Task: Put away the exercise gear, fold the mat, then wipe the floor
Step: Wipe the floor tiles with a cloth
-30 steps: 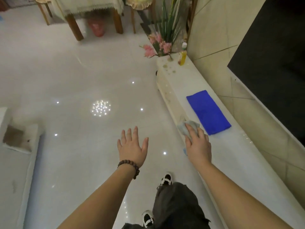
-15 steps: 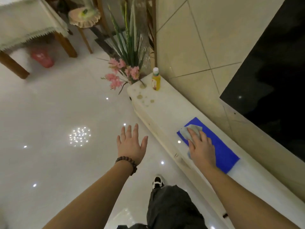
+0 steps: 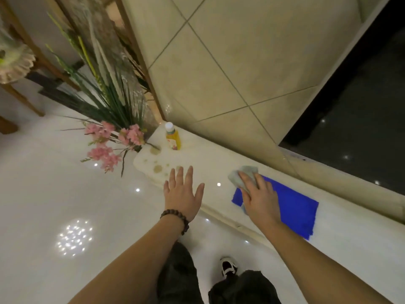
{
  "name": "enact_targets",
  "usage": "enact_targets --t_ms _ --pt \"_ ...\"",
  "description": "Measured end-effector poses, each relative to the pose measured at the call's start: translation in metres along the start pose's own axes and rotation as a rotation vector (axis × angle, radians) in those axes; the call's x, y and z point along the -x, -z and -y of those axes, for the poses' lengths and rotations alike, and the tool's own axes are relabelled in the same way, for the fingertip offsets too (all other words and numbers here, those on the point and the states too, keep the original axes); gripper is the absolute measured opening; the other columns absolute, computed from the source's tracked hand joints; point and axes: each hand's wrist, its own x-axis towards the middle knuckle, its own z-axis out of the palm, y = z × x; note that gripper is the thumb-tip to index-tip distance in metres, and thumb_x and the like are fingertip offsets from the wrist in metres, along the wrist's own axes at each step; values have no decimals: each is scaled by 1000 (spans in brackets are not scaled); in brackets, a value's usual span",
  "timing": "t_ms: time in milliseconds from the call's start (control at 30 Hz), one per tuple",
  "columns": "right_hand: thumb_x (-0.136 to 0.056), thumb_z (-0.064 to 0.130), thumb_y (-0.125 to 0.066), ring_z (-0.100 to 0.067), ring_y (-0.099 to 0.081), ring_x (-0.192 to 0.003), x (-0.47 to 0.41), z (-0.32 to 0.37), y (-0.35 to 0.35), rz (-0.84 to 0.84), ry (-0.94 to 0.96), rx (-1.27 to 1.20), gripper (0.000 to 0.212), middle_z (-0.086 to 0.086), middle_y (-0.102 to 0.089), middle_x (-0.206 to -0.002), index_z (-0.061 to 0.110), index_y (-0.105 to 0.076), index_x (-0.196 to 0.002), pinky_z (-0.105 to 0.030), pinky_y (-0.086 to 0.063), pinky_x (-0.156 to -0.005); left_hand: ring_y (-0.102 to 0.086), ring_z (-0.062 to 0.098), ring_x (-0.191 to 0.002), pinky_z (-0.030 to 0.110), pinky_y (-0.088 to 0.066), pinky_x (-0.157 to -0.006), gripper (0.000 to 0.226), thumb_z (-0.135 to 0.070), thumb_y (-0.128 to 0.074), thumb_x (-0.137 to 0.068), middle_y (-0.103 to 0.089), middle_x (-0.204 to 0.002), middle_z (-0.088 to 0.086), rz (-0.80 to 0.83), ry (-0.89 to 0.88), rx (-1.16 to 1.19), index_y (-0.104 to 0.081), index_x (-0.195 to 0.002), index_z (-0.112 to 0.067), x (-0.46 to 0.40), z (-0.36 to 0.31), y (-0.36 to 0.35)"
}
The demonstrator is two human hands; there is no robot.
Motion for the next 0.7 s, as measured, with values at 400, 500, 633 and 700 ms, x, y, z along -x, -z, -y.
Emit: enact_targets --t_ms 400,500,633,700 --pt "-95 30 -51 -26 -45 -113 -17 124 -26 -165 -289 -126 55 -5 -38 -143 35 -29 -145 -39 -45 -86 -24 18 -143 26 -20 -114 55 -42 -49 -96 -34 -153 4 263 -518 308 -39 -144 -17 -97 52 53" --pt "-97 30 -48 -25 -43 -116 -23 143 -20 -211 -274 -213 51 -5 -38 -144 35 -31 -145 -39 -42 -91 -48 12 -122 19 -34 -101 46 -36 -62 -91 -54 -133 -3 372 -554 509 -50 -132 -18 -96 40 59" --pt "-98 46 -37 -16 -39 -121 -26 152 -6 -240 -242 -425 48 2 -34 -146 44 -26 -144 -31 -40 -95 -59 13 -94 34 -48 -88 22 -30 -65 -89 -64 -99 -4 377 -586 625 -55 -107 -23 -103 31 65" --pt "-98 48 -35 -6 -38 -121 -26 147 5 -191 -200 -585 44 7 -35 -142 53 -22 -140 -23 -39 -95 -60 13 -82 30 -50 -80 13 -21 -63 -87 -62 -85 -3 365 -621 679 -54 -96 -26 -105 28 71"
